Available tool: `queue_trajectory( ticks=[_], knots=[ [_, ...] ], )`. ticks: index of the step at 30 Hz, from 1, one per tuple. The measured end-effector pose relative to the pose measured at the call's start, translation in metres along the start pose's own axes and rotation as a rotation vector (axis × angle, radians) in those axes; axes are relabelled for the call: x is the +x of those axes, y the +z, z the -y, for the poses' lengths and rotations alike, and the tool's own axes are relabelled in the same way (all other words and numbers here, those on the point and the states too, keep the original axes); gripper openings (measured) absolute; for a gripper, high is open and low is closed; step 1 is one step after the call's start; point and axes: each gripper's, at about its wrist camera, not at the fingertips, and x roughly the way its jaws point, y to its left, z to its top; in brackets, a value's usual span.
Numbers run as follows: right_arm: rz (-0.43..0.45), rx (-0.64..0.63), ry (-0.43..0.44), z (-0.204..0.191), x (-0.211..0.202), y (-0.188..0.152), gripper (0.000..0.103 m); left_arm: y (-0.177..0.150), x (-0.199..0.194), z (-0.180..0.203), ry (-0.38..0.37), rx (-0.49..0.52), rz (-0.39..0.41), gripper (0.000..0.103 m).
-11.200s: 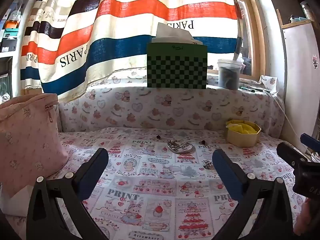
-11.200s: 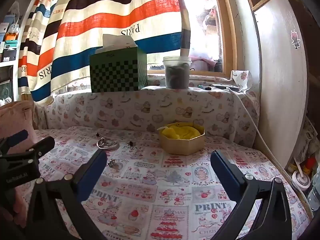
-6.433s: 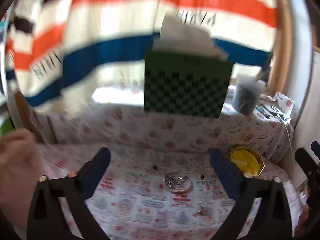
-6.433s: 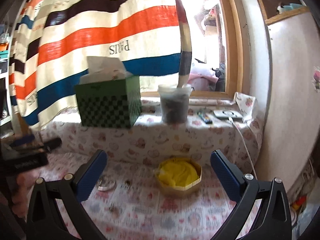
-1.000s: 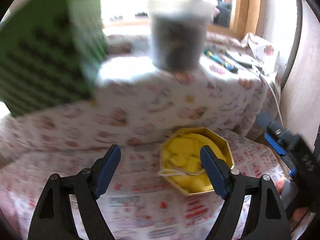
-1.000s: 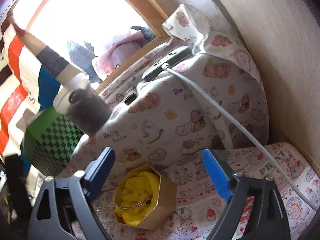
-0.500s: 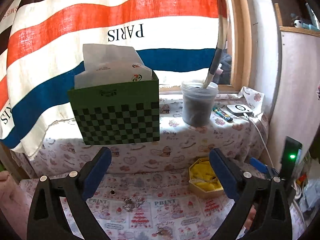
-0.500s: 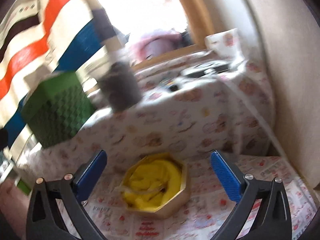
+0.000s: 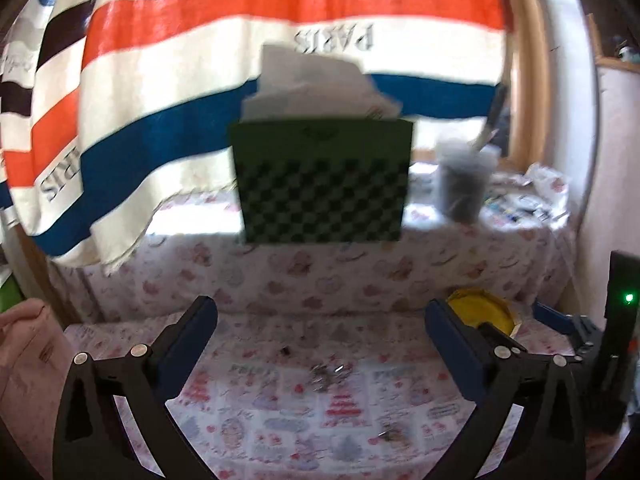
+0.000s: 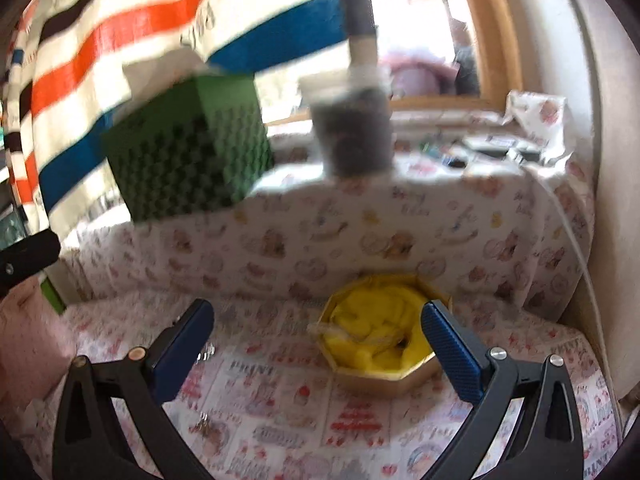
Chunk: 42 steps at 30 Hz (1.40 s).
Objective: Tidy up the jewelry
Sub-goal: 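Lift both tools away from the box, then grasp a small silver earring with the right tool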
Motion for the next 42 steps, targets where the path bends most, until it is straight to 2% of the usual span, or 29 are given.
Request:
queue_trajectory(
  ticks=[1,2,3,5,7,8,9,11,13,14,16,19,23,24,25,28,33,38,39,40,41,42],
  knots=[
    [-0.093,-0.044,-0.002,-0.007,0.011,-0.003,0.103,-0.004,0.004,-0.003,0.045,-0.009,-0.026,0.103],
    [-0.132,-0.071,0.023,-0.012,0.017,-0.006,0.103,-0.007,0.007,-0.005,0.094,-0.018,-0.041,0.103],
    [-0.157,-0.084,0.047,-0.016,0.021,-0.009,0.103,-0.010,0.008,-0.007,0.112,-0.023,-0.038,0.103],
    [-0.179,-0.081,0.064,-0.022,0.025,-0.014,0.103,-0.017,0.012,-0.009,0.065,-0.031,-0.040,0.103],
    [-0.224,-0.085,0.116,-0.030,0.031,-0.021,0.103,-0.022,0.019,-0.011,0.013,-0.031,-0.077,0.103],
    [-0.242,-0.091,0.137,-0.034,0.033,-0.024,0.103,-0.025,0.021,-0.013,0.002,-0.031,-0.076,0.103],
    [-0.259,-0.105,0.161,-0.040,0.035,-0.029,0.101,-0.029,0.024,-0.015,0.023,-0.028,-0.078,0.103],
    [-0.283,-0.152,0.151,-0.053,0.037,-0.038,0.090,-0.034,0.035,-0.019,0.087,-0.006,-0.113,0.103],
    [-0.299,-0.198,0.130,-0.062,0.041,-0.046,0.062,-0.035,0.040,-0.030,0.097,-0.041,-0.127,0.103],
    [-0.310,-0.200,0.126,-0.065,0.044,-0.049,0.056,-0.034,0.044,-0.038,0.089,-0.076,-0.135,0.103],
    [-0.341,-0.175,0.137,-0.066,0.049,-0.056,0.038,-0.036,0.052,-0.051,0.100,-0.120,-0.159,0.103],
    [-0.344,-0.125,0.151,-0.062,0.052,-0.058,0.025,-0.039,0.061,-0.068,0.136,-0.172,-0.185,0.103],
    [-0.287,-0.103,0.200,-0.062,0.044,-0.056,0.024,-0.041,0.066,-0.080,0.148,-0.218,-0.196,0.103],
    [-0.280,-0.089,0.227,-0.062,0.042,-0.055,0.019,-0.041,0.066,-0.082,0.152,-0.224,-0.193,0.103],
    [-0.287,-0.082,0.260,-0.063,0.042,-0.055,0.013,-0.042,0.066,-0.083,0.155,-0.227,-0.193,0.103],
    [-0.323,-0.087,0.307,-0.069,0.044,-0.055,0.009,-0.042,0.068,-0.085,0.166,-0.233,-0.200,0.103],
    [-0.313,-0.106,0.327,-0.077,0.045,-0.057,0.009,-0.043,0.070,-0.085,0.133,-0.248,-0.211,0.103],
    [-0.338,-0.122,0.282,-0.080,0.052,-0.063,0.009,-0.044,0.074,-0.084,0.103,-0.259,-0.182,0.103],
    [-0.345,-0.126,0.279,-0.079,0.054,-0.065,0.013,-0.045,0.077,-0.086,0.104,-0.278,-0.181,0.102],
    [-0.345,-0.128,0.280,-0.081,0.055,-0.066,0.018,-0.048,0.081,-0.089,0.107,-0.304,-0.184,0.097],
    [-0.349,-0.135,0.282,-0.081,0.056,-0.066,0.019,-0.050,0.085,-0.092,0.105,-0.321,-0.189,0.090],
    [-0.356,-0.139,0.286,-0.081,0.056,-0.066,0.019,-0.052,0.091,-0.094,0.097,-0.324,-0.200,0.087]
  ],
)
